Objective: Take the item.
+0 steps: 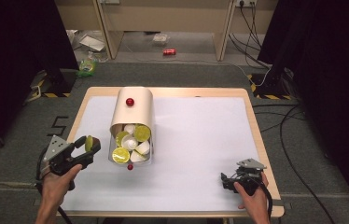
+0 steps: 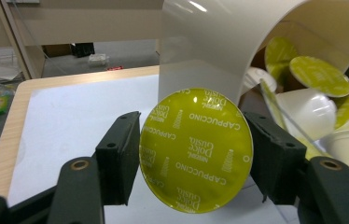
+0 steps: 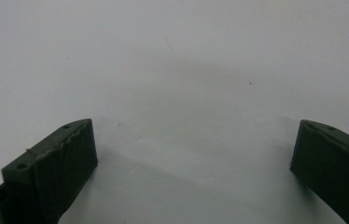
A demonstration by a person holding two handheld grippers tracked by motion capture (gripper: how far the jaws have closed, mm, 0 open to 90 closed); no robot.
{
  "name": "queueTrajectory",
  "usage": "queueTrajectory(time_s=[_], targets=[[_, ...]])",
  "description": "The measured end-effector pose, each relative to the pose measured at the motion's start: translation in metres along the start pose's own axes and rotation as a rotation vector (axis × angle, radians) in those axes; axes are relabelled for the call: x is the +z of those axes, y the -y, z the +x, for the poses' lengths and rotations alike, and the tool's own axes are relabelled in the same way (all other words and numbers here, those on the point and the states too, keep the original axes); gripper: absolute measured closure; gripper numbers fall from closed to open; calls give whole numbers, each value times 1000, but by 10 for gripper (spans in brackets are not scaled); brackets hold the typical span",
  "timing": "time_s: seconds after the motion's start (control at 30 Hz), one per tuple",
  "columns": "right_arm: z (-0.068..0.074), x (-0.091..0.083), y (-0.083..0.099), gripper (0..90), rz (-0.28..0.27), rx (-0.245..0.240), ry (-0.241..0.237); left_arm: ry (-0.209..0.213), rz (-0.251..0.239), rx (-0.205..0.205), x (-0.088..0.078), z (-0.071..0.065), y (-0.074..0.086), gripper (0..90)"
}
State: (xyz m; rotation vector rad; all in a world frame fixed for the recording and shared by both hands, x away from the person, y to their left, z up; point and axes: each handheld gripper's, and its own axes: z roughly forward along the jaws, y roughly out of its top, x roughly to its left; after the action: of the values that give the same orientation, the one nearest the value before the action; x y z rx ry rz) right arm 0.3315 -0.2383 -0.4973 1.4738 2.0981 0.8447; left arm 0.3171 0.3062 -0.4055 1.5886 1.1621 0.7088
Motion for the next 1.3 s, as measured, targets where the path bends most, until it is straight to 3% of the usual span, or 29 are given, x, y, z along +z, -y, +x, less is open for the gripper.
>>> queueTrajectory(time_s=[0.53, 1.3], targets=[[0, 0, 0, 6, 1, 0, 1, -37, 32, -33, 17, 18, 21, 388], [0, 0, 0, 6, 0, 0, 1, -59, 62, -24, 29, 29, 41, 388]])
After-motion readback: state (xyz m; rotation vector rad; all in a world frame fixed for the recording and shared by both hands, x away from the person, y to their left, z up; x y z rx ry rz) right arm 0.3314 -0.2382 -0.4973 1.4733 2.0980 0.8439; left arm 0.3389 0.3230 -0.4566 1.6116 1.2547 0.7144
